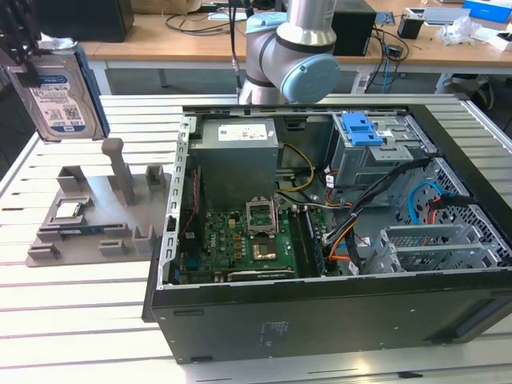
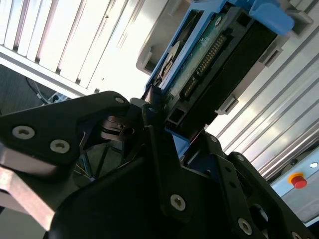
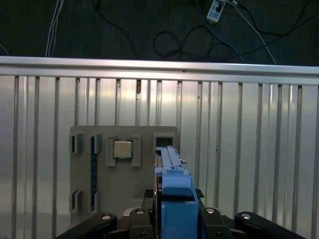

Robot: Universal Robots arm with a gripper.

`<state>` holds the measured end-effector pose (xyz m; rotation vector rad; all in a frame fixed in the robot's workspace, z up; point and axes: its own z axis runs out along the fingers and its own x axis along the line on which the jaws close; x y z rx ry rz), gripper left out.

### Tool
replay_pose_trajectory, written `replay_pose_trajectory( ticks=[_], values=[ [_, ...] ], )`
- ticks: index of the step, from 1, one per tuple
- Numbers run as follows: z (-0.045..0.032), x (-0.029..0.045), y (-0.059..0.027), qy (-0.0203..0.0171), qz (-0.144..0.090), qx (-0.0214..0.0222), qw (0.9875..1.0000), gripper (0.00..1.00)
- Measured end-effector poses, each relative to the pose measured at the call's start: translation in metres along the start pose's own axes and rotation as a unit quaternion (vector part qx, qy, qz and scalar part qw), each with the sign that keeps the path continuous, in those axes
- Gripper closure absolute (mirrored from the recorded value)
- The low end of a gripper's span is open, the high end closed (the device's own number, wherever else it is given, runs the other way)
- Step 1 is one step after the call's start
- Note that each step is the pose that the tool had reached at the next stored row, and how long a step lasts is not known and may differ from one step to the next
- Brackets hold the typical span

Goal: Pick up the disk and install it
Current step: 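Pick up the disk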

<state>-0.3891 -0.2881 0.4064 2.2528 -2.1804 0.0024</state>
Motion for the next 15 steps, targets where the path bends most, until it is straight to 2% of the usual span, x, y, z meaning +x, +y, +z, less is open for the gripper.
replay_pose_trajectory(
  ticks=[15],
  values=[
    [-0.0272, 0.0002, 0.0001, 0.0000, 0.000, 0.0000, 1.0000, 0.63]
  ],
)
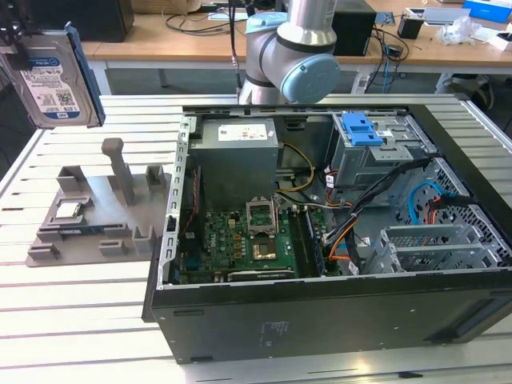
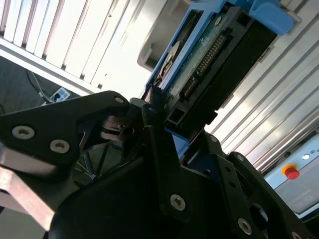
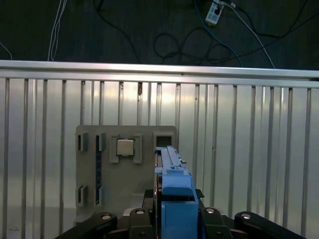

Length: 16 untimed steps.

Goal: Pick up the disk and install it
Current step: 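Pick up the disk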

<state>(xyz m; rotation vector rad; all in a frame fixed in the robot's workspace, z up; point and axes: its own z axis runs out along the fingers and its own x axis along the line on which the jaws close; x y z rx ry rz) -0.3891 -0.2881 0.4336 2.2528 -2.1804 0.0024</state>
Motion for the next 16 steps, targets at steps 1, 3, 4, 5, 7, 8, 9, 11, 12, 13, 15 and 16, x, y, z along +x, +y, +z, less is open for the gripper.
replay_pose_trajectory(
  ticks=[1, 3, 4, 5, 7, 8, 9, 11, 12, 13, 15, 16],
  values=[
    [-0.0016, 0.0000, 0.0000, 0.0000, 0.000, 0.0000, 1.0000, 0.63],
    [-0.0043, 0.0000, 0.0000, 0.0000, 0.000, 0.0000, 1.0000, 0.63],
    [-0.0059, 0.0000, 0.0000, 0.0000, 0.000, 0.0000, 1.0000, 0.63],
    [-0.0072, 0.0000, 0.0000, 0.0000, 0.000, 0.0000, 1.0000, 0.63],
    [-0.0099, 0.0001, 0.0000, 0.0000, 0.000, 0.0000, 1.0000, 0.63],
    [-0.0122, 0.0001, 0.0000, 0.0000, 0.000, -0.0001, 1.0000, 0.63],
    [-0.0139, 0.0001, 0.0000, 0.0000, 0.000, 0.0000, 1.0000, 0.63],
    [-0.0180, 0.0001, 0.0000, 0.0000, 0.000, 0.0000, 1.0000, 0.63],
    [-0.0204, 0.0001, 0.0001, 0.0000, 0.000, 0.0000, 1.0000, 0.63],
    [-0.0222, 0.0001, 0.0001, 0.0000, 0.000, 0.0000, 1.0000, 0.63],
    [-0.0265, 0.0001, 0.0000, 0.0000, 0.000, 0.0000, 1.0000, 0.63],
    [-0.0286, 0.0001, 0.0001, 0.0000, 0.000, 0.0000, 1.0000, 0.63]
  ],
)
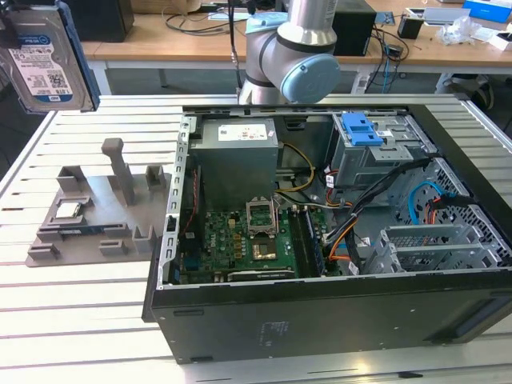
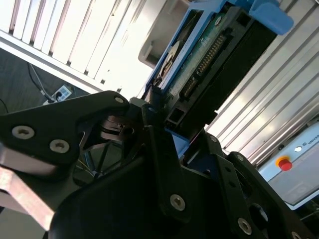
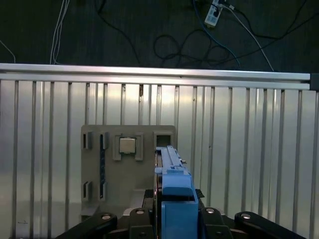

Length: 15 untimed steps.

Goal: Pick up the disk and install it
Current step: 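Pick up the disk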

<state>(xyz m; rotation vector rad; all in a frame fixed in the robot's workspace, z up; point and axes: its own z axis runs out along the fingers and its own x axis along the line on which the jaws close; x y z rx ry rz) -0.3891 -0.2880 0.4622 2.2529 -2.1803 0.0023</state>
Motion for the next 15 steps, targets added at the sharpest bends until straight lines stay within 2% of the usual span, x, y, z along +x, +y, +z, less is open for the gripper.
replay_pose_trajectory(
  ticks=[6, 10, 15],
  values=[
    [-0.0153, 0.0000, 0.0001, 0.0000, 0.000, 0.0000, 1.0000, 0.63],
    [-0.0332, 0.0000, 0.0001, 0.0000, 0.000, 0.0000, 1.0000, 0.63],
    [-0.0335, 0.0000, 0.0001, 0.0000, 0.000, 0.0000, 1.0000, 0.63]
  ],
)
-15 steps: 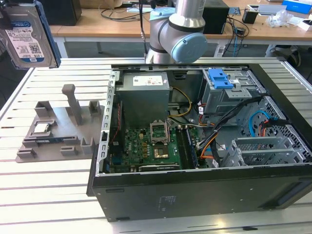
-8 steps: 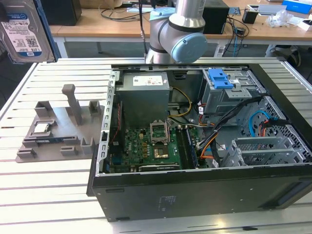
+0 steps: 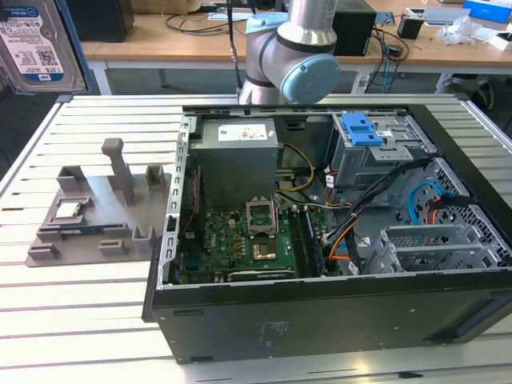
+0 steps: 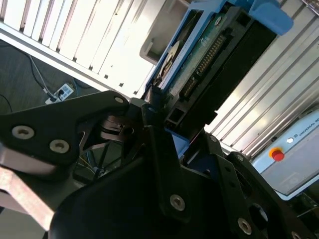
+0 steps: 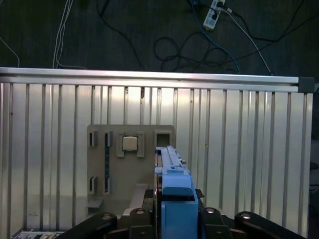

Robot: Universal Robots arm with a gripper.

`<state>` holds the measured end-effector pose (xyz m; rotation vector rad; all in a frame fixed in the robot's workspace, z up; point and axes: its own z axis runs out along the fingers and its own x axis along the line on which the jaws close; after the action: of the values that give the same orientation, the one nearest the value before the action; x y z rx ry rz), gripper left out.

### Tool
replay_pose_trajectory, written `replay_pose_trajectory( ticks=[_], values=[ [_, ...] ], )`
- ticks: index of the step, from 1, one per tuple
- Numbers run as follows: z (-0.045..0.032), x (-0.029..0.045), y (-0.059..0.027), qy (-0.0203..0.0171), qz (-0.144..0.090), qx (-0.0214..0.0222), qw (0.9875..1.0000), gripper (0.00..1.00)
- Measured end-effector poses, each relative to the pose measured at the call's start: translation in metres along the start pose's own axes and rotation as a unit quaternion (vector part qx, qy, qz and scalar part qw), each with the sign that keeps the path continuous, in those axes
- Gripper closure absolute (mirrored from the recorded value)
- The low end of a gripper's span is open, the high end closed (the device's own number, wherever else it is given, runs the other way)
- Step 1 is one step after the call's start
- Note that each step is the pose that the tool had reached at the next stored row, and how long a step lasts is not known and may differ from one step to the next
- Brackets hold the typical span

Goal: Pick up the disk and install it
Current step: 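Pick up the disk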

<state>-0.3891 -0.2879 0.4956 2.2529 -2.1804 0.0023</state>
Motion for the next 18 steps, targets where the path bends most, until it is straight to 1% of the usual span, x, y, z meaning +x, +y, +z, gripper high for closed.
replay_pose_trajectory(
  ticks=[1, 2, 5, 6, 7, 10, 15, 17, 18],
  values=[
    [-0.0001, 0.0000, -0.0005, -0.0001, 0.000, -0.0001, 1.0000, 0.63],
    [-0.0001, 0.0004, -0.0024, -0.0018, 0.000, 0.0000, 1.0000, 0.63],
    [-0.0001, 0.0025, -0.0069, -0.0095, 0.000, 0.0000, 1.0000, 0.63],
    [0.0000, 0.0037, -0.0090, -0.0128, 0.000, 0.0001, 0.9999, 0.63],
    [0.0000, 0.0058, -0.0131, -0.0160, 0.000, -0.0001, 0.9999, 0.63],
    [-0.0001, 0.0101, -0.0223, -0.0175, 0.000, -0.0004, 0.9998, 0.63],
    [0.0000, 0.0177, -0.0387, -0.0176, 0.000, -0.0017, 0.9998, 0.63],
    [-0.0001, 0.0221, -0.0510, -0.0177, 0.000, -0.0029, 0.9998, 0.63],
    [0.0000, 0.0245, -0.0592, -0.0177, 0.000, -0.0035, 0.9998, 0.63]
  ],
)
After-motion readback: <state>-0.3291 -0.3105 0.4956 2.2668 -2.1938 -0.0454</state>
